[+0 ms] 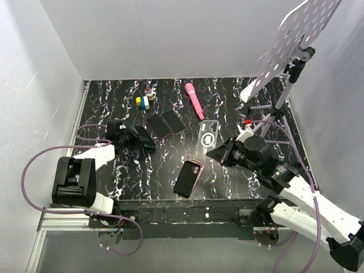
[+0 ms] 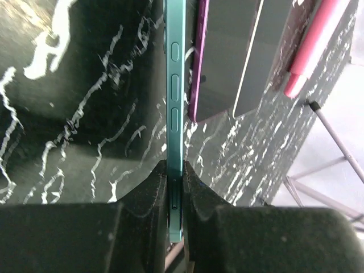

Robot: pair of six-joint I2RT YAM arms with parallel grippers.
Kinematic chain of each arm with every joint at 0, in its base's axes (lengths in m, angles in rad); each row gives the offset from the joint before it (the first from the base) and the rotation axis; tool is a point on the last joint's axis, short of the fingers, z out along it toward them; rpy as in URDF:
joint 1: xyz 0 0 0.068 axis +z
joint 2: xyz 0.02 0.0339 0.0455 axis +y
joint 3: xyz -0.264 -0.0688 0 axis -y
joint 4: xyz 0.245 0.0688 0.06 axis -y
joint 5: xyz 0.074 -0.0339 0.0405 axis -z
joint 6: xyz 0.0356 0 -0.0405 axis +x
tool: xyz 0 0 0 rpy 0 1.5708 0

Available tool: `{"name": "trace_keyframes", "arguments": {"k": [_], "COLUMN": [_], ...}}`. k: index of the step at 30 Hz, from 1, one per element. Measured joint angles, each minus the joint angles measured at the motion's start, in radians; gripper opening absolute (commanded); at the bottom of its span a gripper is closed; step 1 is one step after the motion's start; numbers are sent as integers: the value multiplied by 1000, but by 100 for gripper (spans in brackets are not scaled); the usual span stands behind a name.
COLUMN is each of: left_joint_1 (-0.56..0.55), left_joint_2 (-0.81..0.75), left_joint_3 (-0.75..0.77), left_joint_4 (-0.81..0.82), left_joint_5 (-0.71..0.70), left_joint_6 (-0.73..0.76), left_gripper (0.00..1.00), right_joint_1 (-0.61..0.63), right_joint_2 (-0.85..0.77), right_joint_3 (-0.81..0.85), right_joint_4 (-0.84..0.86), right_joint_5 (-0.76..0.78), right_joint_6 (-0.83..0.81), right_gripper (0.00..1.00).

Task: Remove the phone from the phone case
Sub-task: Place the phone at the center of the board.

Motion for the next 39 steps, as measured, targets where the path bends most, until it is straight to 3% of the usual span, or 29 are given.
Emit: {"name": "trace_keyframes", "arguments": {"k": [8, 13, 16, 20, 25, 27, 30, 31, 39], "left_joint_1": [12, 17, 23, 26, 30, 31, 32, 32, 32], "left_joint_2": [130, 223, 240, 243, 259, 259, 248, 241, 166], "left_joint_3": [-3, -3, -3, 1, 6, 15, 34, 38, 79], "left_joint_4": [181, 332, 362, 344, 296, 292, 275, 260, 53], "left_joint_5": [-53, -30, -24, -19, 14, 29, 48, 45, -13], "left_joint_6": [5, -44, -62, -83, -127, -135, -145, -141, -101], "left_gripper": [0, 1, 11, 34, 53, 72, 76, 92, 97], "right_joint_1": [5, 31, 55, 121, 217, 246, 285, 294, 358], "right_joint_2": [-27, -8, 38, 84, 104, 121, 154, 163, 229], "right_joint_3": [-72, -192, -257, -305, -308, -302, -295, -295, -265], "right_joint_4": [-1, 134, 232, 320, 335, 325, 302, 295, 192], "right_joint_5": [-105, -185, -221, -211, -132, -99, -44, -31, 57], "right_joint_6": [26, 104, 188, 319, 430, 471, 530, 546, 655], "right_gripper": [1, 1, 1, 1, 1, 3, 4, 4, 8]}}
